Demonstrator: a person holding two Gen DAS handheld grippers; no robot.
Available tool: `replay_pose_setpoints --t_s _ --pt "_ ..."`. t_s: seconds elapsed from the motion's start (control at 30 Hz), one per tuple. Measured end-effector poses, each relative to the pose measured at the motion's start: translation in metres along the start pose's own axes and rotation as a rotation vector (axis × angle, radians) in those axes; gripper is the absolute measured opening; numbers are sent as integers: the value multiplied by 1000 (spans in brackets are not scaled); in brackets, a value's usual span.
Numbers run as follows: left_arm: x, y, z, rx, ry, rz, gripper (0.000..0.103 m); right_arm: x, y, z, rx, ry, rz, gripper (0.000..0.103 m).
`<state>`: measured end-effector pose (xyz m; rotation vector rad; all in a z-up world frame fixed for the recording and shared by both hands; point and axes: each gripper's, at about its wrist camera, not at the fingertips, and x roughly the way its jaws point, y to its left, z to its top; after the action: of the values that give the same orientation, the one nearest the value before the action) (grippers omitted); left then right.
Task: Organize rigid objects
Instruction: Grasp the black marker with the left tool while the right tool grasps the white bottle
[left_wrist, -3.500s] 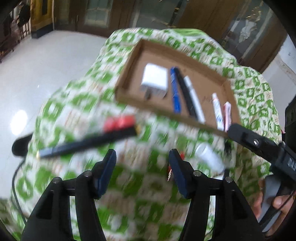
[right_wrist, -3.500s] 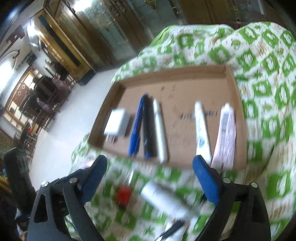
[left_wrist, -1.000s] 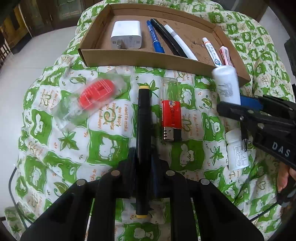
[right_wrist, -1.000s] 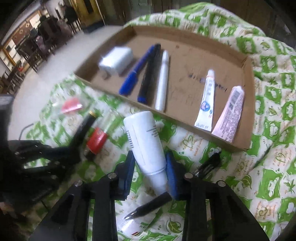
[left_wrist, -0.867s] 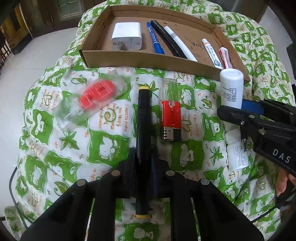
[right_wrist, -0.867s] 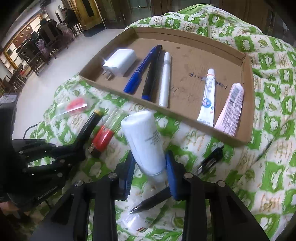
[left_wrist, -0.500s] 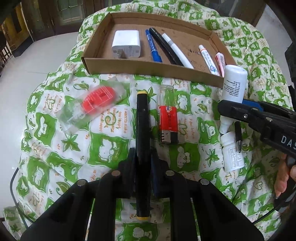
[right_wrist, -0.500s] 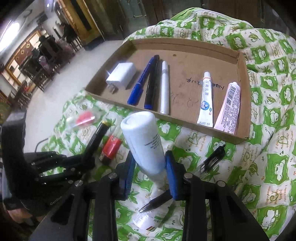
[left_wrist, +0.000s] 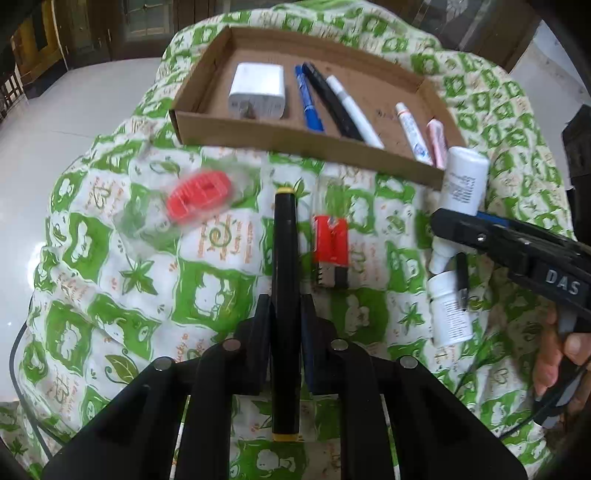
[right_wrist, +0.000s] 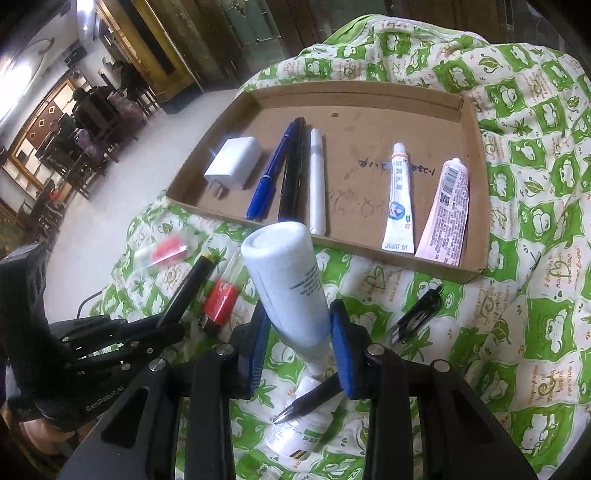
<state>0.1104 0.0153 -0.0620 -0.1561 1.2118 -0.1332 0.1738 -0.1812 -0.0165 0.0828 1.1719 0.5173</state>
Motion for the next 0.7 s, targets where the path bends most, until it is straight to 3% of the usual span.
replay_pose_setpoints --t_s 0.23,0.7 --pt "9 3 1 -23 27 -1 13 3 0 -1 -1 15 1 29" --pt "11 9 9 -55 -8 -47 13 7 1 -2 -2 28 8 29"
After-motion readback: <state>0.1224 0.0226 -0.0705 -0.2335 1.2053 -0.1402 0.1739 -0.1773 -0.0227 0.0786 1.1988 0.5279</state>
